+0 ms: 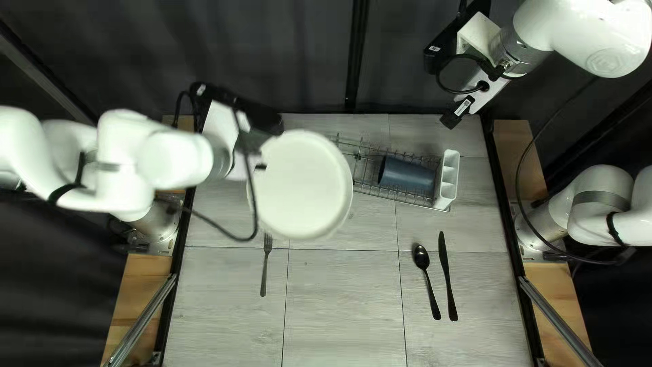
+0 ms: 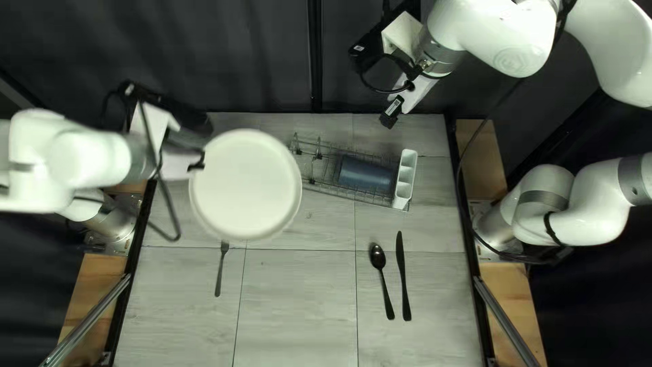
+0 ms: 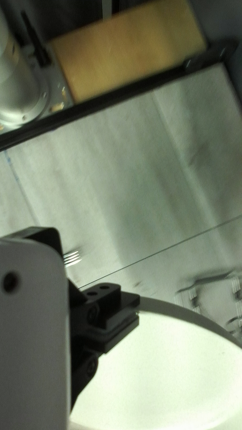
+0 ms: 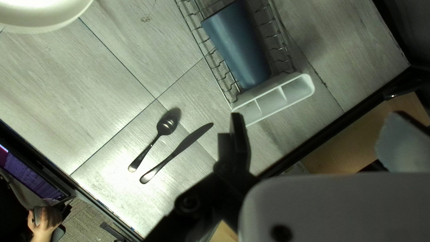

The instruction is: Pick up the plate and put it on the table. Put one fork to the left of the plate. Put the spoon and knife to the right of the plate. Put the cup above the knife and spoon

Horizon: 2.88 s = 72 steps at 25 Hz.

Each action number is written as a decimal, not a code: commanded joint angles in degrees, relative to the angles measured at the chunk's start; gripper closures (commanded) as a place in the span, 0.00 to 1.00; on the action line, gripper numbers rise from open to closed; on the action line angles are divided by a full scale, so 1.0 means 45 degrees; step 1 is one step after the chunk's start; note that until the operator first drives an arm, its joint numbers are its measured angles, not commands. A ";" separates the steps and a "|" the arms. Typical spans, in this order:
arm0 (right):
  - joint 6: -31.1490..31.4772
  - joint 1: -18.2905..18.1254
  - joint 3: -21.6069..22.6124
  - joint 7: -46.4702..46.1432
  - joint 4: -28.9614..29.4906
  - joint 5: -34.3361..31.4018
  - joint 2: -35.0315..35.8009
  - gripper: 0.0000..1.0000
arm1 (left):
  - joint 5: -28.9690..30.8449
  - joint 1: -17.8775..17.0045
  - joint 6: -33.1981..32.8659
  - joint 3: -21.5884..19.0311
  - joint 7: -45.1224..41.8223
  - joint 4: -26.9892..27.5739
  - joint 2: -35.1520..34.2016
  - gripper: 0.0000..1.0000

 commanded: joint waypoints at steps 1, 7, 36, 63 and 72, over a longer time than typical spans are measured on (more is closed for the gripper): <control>0.0000 0.0000 0.0000 0.0000 0.0000 0.0000 0.0000 0.00 | -0.0232 -0.0286 -0.1873 0.0211 0.0260 -0.0574 0.0815 1.00; 0.0000 0.0000 0.0000 0.0000 0.0000 0.0000 0.0000 0.00 | 0.0003 -0.0115 -0.4197 0.0209 0.0410 -0.0717 0.2561 1.00; 0.0000 0.0000 0.0000 0.0000 0.0000 0.0000 0.0000 0.00 | 0.7239 0.2832 -1.1199 -0.0193 -0.3817 0.0419 1.0681 1.00; 0.0000 0.0000 0.0000 0.0000 0.0000 0.0000 0.0000 0.00 | 0.0454 -0.0114 -0.5541 0.3544 0.7018 0.0017 0.5039 0.00; 0.0000 0.0000 0.0000 0.0000 0.0000 0.0000 0.0000 0.00 | -0.0180 -0.0863 0.1142 0.5846 1.1349 0.0224 -0.1374 0.00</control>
